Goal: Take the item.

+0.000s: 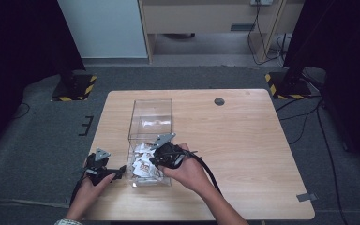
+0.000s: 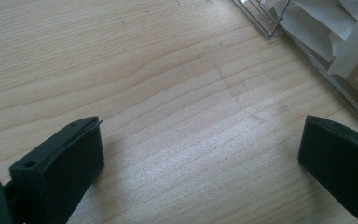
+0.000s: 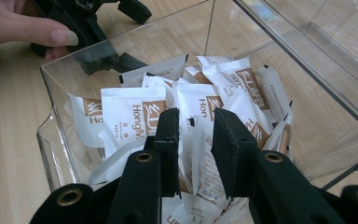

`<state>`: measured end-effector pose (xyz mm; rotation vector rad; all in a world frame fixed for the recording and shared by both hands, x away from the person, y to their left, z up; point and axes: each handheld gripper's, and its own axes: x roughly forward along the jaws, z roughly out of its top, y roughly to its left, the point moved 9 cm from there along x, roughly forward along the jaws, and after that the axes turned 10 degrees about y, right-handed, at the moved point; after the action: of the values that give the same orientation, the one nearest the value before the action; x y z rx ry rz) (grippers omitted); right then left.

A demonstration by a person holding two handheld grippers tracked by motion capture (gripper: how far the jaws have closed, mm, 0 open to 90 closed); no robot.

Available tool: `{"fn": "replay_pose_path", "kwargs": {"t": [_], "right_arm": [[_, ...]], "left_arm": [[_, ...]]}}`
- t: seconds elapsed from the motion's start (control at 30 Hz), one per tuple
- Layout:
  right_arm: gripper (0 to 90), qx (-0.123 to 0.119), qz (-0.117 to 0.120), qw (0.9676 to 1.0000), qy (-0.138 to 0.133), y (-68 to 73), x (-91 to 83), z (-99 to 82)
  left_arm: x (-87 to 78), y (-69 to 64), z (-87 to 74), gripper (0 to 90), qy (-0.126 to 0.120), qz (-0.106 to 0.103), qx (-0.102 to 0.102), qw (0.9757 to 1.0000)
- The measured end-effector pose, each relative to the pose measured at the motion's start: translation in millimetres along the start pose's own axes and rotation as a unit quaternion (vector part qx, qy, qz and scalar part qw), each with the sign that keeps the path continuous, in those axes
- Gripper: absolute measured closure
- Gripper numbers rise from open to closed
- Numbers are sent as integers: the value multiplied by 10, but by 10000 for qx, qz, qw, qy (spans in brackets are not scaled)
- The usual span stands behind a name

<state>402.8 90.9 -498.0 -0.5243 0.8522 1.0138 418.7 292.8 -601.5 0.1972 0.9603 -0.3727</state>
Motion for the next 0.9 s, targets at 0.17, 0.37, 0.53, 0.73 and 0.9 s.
{"fn": "replay_pose_path", "kwargs": {"t": [0.17,0.37,0.53,0.73,0.9], "right_arm": [[726,36,-30,10000,74,-31,32,-5],[738,3,-50,9998,190,-23,74,-17],[762,93,-65,9996,242,-45,126,-15],[832,45,-62,9994,348,-36,172,-24],[897,74,-70,9995,297,-44,141,-14]], "left_arm": [[0,0,0,0,-1,0,-1,10000],[0,0,1,0,-2,-4,6,10000],[0,0,1,0,-3,-3,6,10000],[0,0,0,0,-1,-4,6,10000],[0,0,0,0,-1,-3,6,10000]]}}
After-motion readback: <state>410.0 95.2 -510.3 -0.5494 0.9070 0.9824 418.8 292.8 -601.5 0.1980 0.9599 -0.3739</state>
